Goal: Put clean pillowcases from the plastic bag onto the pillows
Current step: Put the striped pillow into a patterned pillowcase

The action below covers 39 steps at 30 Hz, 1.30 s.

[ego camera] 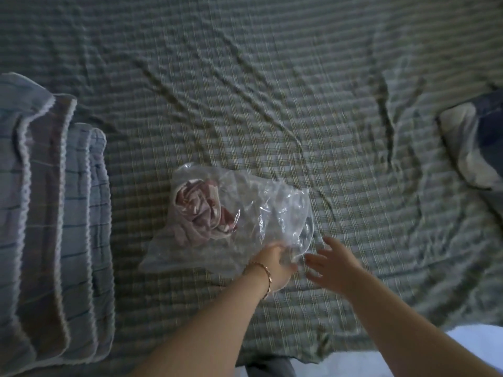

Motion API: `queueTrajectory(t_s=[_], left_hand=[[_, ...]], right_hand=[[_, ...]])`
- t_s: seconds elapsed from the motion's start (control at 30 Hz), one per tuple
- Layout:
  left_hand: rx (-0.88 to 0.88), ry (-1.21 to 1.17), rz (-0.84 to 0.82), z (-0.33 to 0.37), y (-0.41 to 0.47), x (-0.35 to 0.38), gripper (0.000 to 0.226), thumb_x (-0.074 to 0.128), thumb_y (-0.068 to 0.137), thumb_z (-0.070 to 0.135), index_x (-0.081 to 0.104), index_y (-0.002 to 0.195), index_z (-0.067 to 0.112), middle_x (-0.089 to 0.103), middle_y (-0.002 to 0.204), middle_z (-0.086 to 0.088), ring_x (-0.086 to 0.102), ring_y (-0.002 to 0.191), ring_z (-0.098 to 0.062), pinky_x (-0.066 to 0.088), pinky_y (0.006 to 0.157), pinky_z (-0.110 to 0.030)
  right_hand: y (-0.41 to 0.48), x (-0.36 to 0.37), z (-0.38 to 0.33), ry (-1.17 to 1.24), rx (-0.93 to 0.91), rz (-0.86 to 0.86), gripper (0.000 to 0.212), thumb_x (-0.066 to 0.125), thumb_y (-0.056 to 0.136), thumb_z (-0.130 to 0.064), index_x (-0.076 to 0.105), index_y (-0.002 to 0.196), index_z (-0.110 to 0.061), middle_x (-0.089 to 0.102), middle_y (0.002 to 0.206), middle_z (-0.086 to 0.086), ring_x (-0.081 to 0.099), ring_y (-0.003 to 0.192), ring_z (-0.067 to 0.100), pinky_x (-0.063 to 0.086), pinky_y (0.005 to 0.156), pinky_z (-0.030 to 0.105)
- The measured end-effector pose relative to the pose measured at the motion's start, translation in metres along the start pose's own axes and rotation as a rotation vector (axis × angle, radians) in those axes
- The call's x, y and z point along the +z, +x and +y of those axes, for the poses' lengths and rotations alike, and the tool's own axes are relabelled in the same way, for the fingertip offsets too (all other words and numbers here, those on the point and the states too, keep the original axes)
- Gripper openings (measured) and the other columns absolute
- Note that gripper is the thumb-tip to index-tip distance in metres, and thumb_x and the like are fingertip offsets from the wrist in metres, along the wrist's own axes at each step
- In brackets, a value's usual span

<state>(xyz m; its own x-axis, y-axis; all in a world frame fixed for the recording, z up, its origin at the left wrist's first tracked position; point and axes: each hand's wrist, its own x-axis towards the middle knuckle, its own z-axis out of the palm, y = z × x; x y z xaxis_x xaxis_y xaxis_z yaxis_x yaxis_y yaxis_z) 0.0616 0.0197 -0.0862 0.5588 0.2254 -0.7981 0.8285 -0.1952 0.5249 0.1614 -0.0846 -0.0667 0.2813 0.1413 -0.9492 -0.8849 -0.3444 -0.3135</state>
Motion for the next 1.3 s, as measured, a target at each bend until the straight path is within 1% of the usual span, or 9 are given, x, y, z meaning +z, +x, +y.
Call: queueTrajectory(t_s=[0.13, 0.23, 0.37, 0.47, 0.57, 0.7, 0.83, 1.2, 1.3], left_hand=[[-0.14, -0.288, 0.451, 0.004, -0.018, -0.035, 0.015, 0.073, 0.076, 0.018, 0.061, 0.085, 0.015, 0.065, 0.08, 0.0, 0.055, 0.065, -0.007, 0.043, 0.057, -0.011], [-0.185, -0.182, 0.434, 0.002, -0.035, -0.075, 0.057, 0.077, 0.072, 0.013, 0.04, 0.116, 0.017, 0.055, 0.104, -0.002, 0.056, 0.083, -0.015, 0.044, 0.069, -0.018], [-0.229, 0.127, 0.441, -0.001, -0.061, -0.14, 0.028, 0.046, 0.095, 0.023, 0.06, 0.108, 0.003, 0.058, 0.079, -0.001, 0.053, 0.067, -0.013, 0.042, 0.06, -0.022], [-0.241, 0.129, 0.528, -0.005, -0.078, -0.184, 0.032, 0.036, 0.098, 0.02, 0.061, 0.098, 0.0, 0.055, 0.078, -0.006, 0.05, 0.07, -0.02, 0.037, 0.062, -0.027], [-0.254, 0.102, 0.619, -0.005, -0.096, -0.21, 0.036, 0.033, 0.099, 0.027, 0.057, 0.086, 0.004, 0.049, 0.066, -0.004, 0.045, 0.057, -0.016, 0.034, 0.049, -0.027], [-0.166, 0.062, 0.505, 0.004, -0.131, -0.195, 0.038, 0.033, 0.099, 0.033, 0.05, 0.07, 0.015, 0.055, 0.066, -0.005, 0.049, 0.055, -0.016, 0.038, 0.049, -0.025], [0.021, 0.081, 0.277, 0.02, -0.166, -0.171, 0.035, 0.041, 0.092, 0.047, 0.054, 0.1, 0.015, 0.066, 0.087, -0.012, 0.062, 0.07, -0.025, 0.049, 0.057, -0.029], [0.424, -0.023, 0.214, 0.007, -0.206, -0.164, 0.077, 0.053, 0.09, 0.007, 0.007, 0.132, 0.053, 0.055, 0.114, -0.005, 0.055, 0.067, -0.01, 0.048, 0.06, -0.024], [0.557, 0.199, 0.219, -0.01, -0.196, -0.163, 0.083, 0.065, 0.083, 0.017, 0.015, 0.131, 0.061, 0.033, 0.137, 0.004, 0.055, 0.089, 0.001, 0.052, 0.07, -0.016]], right_hand=[[0.017, 0.022, -0.007, -0.732, -0.138, 0.055, 0.052, 0.053, 0.093, -0.019, 0.034, 0.141, -0.01, 0.048, 0.128, 0.011, 0.052, 0.102, 0.02, 0.044, 0.083, 0.03], [0.013, 0.033, -0.007, -1.083, -0.333, -0.071, 0.074, 0.065, 0.083, -0.028, 0.025, 0.145, -0.027, 0.028, 0.148, -0.001, 0.04, 0.125, 0.021, 0.041, 0.103, 0.041], [-0.023, 0.048, 0.006, -1.809, -0.639, -0.374, 0.083, 0.023, 0.071, -0.081, 0.026, 0.143, -0.039, 0.013, 0.156, -0.008, -0.008, 0.144, 0.018, -0.018, 0.111, 0.048], [-0.054, 0.046, 0.013, -2.092, -0.947, -0.53, 0.077, 0.026, 0.079, -0.074, 0.048, 0.133, -0.024, 0.053, 0.134, 0.001, 0.008, 0.145, 0.02, -0.037, 0.099, 0.042], [-0.077, 0.035, 0.007, -2.13, -1.133, -0.509, 0.061, 0.028, 0.09, -0.063, 0.071, 0.095, -0.02, 0.072, 0.092, -0.002, 0.053, 0.122, 0.016, -0.007, 0.114, 0.042], [-0.132, 0.051, 0.006, -1.878, -1.005, -0.401, 0.077, -0.005, 0.085, -0.062, 0.054, 0.119, -0.025, 0.066, 0.102, -0.001, 0.06, 0.1, 0.02, 0.043, 0.093, 0.034], [-0.128, 0.094, 0.029, -1.698, -0.653, -0.424, 0.038, 0.037, 0.094, -0.009, 0.043, 0.131, -0.016, 0.055, 0.118, 0.004, 0.057, 0.089, 0.016, 0.048, 0.074, 0.025], [-0.086, 0.147, 0.087, -1.392, -0.296, -0.048, 0.039, 0.048, 0.088, -0.017, 0.052, 0.126, -0.011, 0.053, 0.11, 0.011, 0.05, 0.116, 0.032, 0.04, 0.096, 0.04], [-0.107, 0.16, 0.086, -1.306, -0.497, -0.094, 0.021, 0.044, 0.095, -0.016, 0.059, 0.107, -0.009, 0.049, 0.087, 0.001, 0.057, 0.082, 0.017, 0.048, 0.076, 0.021]])
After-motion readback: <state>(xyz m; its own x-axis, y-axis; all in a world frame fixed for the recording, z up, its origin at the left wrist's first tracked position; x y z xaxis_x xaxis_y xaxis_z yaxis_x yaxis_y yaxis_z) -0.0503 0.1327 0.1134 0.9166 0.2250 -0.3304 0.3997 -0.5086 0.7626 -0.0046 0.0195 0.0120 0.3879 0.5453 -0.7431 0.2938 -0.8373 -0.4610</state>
